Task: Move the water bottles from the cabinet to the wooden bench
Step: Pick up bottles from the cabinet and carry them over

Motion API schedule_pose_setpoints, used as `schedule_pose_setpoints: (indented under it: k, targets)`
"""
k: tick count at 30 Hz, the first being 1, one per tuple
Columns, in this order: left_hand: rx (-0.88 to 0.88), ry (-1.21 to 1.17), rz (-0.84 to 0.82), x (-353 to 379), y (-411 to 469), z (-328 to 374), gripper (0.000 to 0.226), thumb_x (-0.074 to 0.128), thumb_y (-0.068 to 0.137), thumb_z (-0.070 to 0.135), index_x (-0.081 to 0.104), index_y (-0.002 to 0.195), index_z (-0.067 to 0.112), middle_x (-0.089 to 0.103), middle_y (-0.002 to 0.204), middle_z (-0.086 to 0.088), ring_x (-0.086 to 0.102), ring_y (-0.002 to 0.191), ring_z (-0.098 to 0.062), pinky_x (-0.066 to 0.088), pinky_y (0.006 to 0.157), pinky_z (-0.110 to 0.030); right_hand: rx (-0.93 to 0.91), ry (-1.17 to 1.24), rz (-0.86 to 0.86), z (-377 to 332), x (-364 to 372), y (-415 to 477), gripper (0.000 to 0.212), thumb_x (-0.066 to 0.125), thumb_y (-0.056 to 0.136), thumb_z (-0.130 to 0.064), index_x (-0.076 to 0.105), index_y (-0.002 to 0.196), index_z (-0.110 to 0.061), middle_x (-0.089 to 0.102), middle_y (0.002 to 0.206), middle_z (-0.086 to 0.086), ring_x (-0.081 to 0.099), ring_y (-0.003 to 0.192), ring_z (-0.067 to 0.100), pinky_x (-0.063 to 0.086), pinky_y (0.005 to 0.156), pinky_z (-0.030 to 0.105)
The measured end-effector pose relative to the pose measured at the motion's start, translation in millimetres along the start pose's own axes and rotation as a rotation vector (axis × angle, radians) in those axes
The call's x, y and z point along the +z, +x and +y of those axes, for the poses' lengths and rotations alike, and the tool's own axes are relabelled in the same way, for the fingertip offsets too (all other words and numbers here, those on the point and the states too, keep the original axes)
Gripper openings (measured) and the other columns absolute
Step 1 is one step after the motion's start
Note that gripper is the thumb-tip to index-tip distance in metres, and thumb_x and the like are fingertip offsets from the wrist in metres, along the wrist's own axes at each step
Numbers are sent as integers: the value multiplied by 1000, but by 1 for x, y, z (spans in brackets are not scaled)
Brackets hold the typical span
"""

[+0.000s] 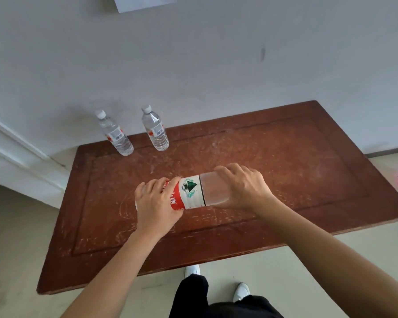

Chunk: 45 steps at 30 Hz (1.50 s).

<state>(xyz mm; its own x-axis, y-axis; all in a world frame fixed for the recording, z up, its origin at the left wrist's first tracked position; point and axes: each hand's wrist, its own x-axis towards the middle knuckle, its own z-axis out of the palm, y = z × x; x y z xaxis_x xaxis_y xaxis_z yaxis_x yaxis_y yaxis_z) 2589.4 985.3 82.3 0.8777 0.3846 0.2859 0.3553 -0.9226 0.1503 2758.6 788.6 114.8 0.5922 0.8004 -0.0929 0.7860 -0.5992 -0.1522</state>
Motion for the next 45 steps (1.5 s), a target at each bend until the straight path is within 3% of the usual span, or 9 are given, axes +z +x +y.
schedule_pose_setpoints:
  k: [7, 14, 19, 25, 28, 32, 35, 38, 45]
  targets:
    - [6, -351, -246, 65, 79, -46, 89, 85, 65, 59, 47, 140, 31, 61, 135, 7, 55, 127, -18, 35, 115, -52, 41, -204, -24, -9, -29, 72, 100, 58, 71, -88, 35, 151, -32, 57, 140, 0, 64, 116, 22, 48, 96, 40]
    - [-98, -653, -222, 108, 169, -49, 92, 95, 61, 33, 52, 141, 22, 59, 142, 3, 52, 132, -23, 46, 107, -47, 10, -538, -15, -24, -77, 166, 75, 66, 73, -78, 54, 127, -27, 67, 99, -4, 68, 79, 20, 38, 58, 29]
    - [-140, -838, -270, 133, 215, -58, 85, 95, 60, 20, 53, 133, 25, 63, 131, 7, 58, 121, -20, 48, 101, -41, 13, -504, -54, -26, -105, 211, 73, 71, 67, -77, 57, 122, -30, 66, 88, -10, 59, 75, 19, 38, 63, 27]
    - [-185, -1018, -355, 143, 231, -76, 83, 94, 64, 20, 50, 134, 32, 63, 127, 14, 59, 117, -6, 48, 98, -25, 159, 136, 31, -19, -125, 237, 66, 78, 66, -72, 64, 123, -42, 71, 113, -18, 65, 104, 8, 52, 93, 30]
    - [-250, -1077, -389, 150, 227, -90, 86, 94, 65, 22, 45, 135, 35, 62, 129, 13, 59, 119, -5, 49, 101, -28, 220, 567, 157, -23, -102, 241, 49, 81, 74, -62, 64, 113, -38, 67, 109, -19, 64, 101, 3, 56, 91, 32]
    - [-298, -1109, -434, 147, 226, -100, 92, 92, 69, 24, 40, 145, 26, 61, 133, 12, 56, 123, -3, 45, 106, -29, 234, 651, 256, -52, -64, 261, 51, 66, 86, -65, 55, 122, -31, 58, 115, -6, 59, 106, 18, 55, 88, 47]
    - [-373, -1022, -486, 141, 208, -107, 73, 79, 84, 34, 41, 145, 24, 58, 137, 9, 55, 125, -7, 44, 106, -29, 179, 574, 253, -76, -58, 283, 55, 60, 90, -65, 50, 126, -25, 53, 116, -4, 54, 111, 21, 50, 89, 46]
    - [-373, -556, -481, 139, 173, -124, 53, 58, 96, 45, 49, 141, 18, 58, 138, -5, 53, 128, -26, 46, 105, -51, 137, 525, 257, -89, -53, 293, 57, 57, 91, -66, 47, 129, -25, 53, 119, -2, 52, 114, 23, 49, 87, 44]
    - [-364, -214, -500, 116, 81, -167, 42, 56, 98, 41, 56, 135, 21, 57, 137, -4, 49, 131, -26, 42, 104, -54, 215, 524, 271, -75, -52, 277, 62, 55, 92, -67, 43, 133, -22, 49, 120, -1, 53, 111, 24, 50, 87, 45]
